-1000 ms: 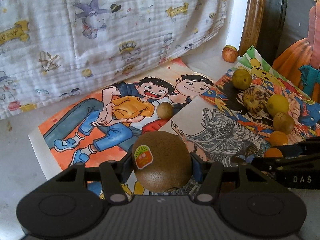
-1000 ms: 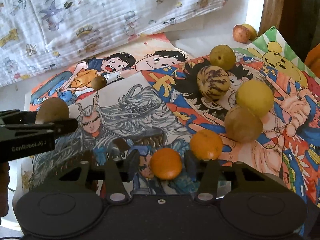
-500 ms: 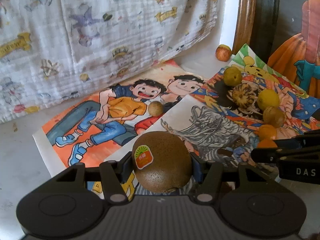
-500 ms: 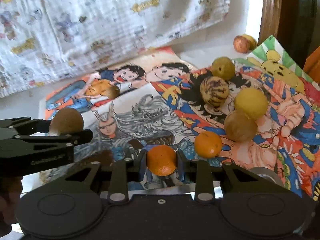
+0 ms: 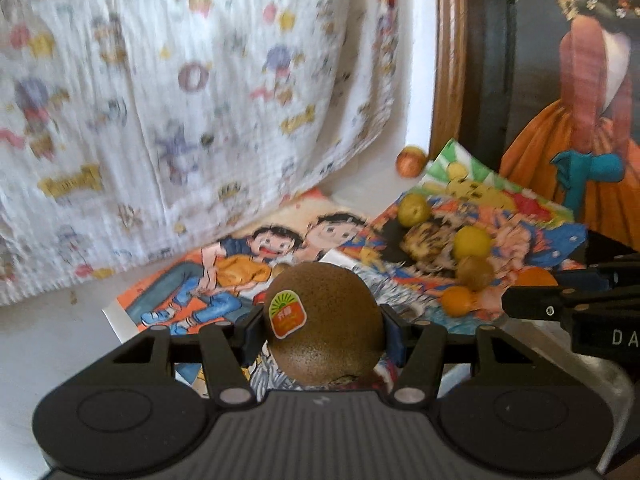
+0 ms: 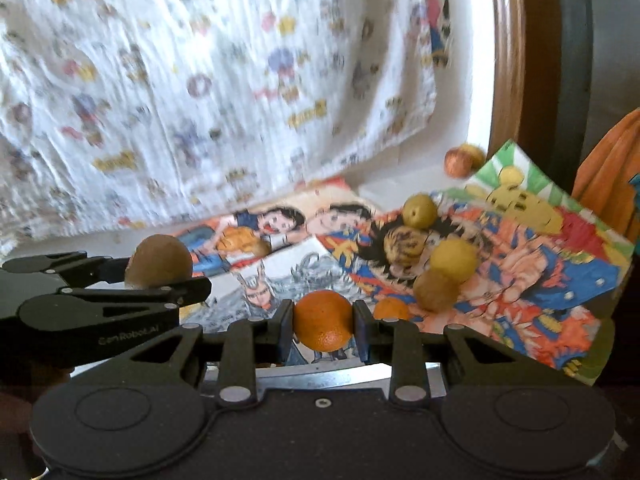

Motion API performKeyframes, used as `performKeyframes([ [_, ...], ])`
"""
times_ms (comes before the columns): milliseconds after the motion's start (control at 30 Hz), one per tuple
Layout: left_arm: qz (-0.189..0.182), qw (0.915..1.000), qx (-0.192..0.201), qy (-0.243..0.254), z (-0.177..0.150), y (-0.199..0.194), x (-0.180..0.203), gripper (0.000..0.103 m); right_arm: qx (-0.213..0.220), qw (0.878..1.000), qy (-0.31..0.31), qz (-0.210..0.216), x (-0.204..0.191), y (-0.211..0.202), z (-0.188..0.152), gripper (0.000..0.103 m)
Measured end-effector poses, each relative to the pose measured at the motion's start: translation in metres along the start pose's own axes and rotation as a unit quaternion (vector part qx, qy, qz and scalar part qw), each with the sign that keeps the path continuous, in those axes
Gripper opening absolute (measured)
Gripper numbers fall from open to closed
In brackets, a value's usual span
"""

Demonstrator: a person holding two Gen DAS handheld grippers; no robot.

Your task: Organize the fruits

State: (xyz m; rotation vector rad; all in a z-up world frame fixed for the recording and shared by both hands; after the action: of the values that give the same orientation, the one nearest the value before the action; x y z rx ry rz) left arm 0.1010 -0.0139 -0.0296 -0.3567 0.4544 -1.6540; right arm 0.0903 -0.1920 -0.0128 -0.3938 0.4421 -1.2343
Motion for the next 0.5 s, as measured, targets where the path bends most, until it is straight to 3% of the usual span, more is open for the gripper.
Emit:
performKeyframes([
  [167, -0.002, 0.9995, 0.029, 0.006, 0.010, -0.038, 0.012, 0.063, 0.042, 0.999, -0.004, -0.006, -0.003, -0.050, 0.007, 0.033],
  [500, -0.006, 0.9979, 0.062, 0.018, 0.010, -0.096, 0.031, 0.063, 0.084, 0.996, 0.001, -0.014, -0.008, -0.123, -0.004, 0.033],
])
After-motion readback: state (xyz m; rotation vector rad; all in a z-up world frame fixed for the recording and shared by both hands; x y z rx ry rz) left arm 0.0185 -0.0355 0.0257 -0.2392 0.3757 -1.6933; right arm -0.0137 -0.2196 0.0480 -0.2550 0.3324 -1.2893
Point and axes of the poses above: each gripper's, at about its wrist camera, not at the fingertips, and y roughly the way its jaws point, x to its right, z to its top, the point moved 2 cm from there along y, roughly the way its jaws point, and after that the axes turned 4 degrees about x, right-handed, at the moved point
